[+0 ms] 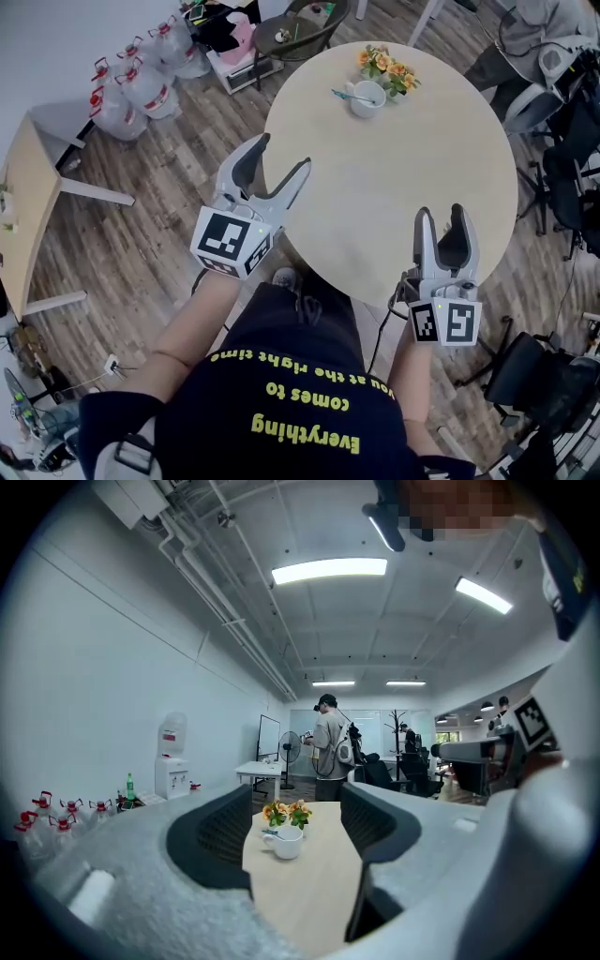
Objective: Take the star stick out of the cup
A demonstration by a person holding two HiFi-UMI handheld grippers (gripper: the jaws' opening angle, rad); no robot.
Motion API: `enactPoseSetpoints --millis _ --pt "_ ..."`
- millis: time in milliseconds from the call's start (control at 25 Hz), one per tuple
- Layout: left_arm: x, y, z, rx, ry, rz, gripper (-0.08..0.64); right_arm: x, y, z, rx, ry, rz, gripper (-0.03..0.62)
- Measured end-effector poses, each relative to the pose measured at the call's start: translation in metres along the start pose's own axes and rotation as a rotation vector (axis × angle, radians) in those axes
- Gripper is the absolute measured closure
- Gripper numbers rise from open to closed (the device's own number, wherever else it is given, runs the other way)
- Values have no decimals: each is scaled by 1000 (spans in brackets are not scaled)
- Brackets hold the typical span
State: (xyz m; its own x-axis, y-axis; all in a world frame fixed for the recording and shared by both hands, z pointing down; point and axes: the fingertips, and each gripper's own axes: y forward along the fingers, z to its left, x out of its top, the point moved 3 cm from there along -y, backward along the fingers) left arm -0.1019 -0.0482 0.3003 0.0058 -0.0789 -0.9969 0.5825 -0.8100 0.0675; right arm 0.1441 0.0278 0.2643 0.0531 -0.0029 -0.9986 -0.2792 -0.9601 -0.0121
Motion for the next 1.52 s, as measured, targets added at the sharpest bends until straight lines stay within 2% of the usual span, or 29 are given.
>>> enactPoseSetpoints --millis 360,720,960,1160,1520 --pt "-3 62 -25 44 -25 -1 265 5 25 -61 70 11 -10 348" --pt "-11 94 -26 40 -25 36 265 -7 48 -78 90 53 13 350" --pt "-18 114 -8 7 -29 59 265 -10 68 -78 45 39 26 350" --pt "-28 135 8 -25 0 84 265 -20 87 -74 20 26 49 350" --pt "-49 170 29 -58 -26 121 265 -33 107 -85 -35 40 79 356"
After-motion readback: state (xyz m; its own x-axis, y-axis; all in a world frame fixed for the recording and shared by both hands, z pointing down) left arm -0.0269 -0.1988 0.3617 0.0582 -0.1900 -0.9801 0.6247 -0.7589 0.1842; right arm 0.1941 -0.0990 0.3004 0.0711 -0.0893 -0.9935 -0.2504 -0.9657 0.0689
